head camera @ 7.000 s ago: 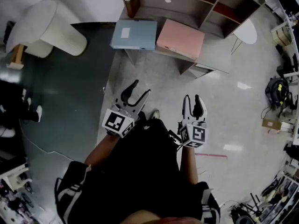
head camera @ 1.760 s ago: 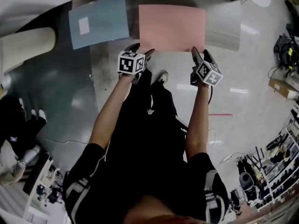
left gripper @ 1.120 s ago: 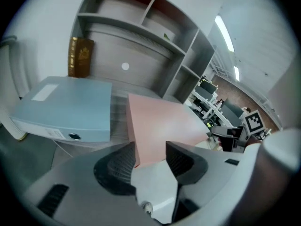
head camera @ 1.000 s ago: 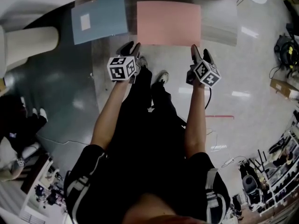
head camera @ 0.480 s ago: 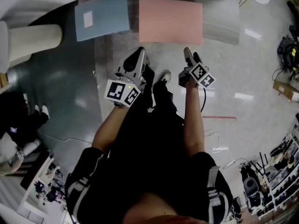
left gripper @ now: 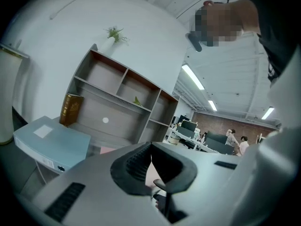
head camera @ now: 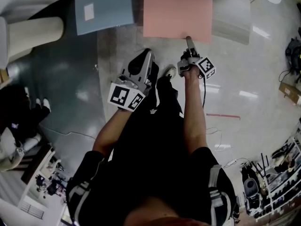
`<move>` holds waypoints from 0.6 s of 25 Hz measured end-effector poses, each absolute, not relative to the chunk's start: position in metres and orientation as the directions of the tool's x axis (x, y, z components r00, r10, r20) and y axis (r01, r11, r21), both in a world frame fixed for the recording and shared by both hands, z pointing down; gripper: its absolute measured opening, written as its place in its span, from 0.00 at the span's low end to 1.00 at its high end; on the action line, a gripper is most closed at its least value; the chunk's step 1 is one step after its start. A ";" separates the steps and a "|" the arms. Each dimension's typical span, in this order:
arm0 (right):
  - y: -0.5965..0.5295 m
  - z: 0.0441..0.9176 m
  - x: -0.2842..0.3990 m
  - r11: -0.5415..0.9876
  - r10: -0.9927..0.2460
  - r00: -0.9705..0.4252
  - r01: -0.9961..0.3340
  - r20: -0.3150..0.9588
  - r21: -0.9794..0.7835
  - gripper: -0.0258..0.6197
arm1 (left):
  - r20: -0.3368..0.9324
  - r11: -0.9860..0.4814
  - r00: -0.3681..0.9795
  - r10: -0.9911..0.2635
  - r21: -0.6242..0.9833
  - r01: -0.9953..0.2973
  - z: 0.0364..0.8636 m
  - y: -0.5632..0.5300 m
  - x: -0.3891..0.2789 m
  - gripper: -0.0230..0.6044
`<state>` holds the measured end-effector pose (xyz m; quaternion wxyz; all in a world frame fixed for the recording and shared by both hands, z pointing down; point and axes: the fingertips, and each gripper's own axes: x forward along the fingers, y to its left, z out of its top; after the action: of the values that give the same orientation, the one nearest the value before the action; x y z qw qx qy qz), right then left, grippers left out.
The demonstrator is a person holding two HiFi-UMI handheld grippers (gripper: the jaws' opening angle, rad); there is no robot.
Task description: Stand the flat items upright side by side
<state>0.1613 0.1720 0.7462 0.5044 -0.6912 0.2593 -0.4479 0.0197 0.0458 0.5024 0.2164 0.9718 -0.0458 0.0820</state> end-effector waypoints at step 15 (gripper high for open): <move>0.131 0.760 0.179 -0.298 -0.836 0.455 0.094 0.307 -0.950 0.60 | 0.216 -0.883 0.976 -0.020 0.455 -0.119 0.527 0.036 0.013 0.07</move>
<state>0.1786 0.1306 0.7602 0.5243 -0.6727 0.2758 -0.4433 0.0126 0.0357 0.5270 0.2395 0.9647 -0.0359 0.1032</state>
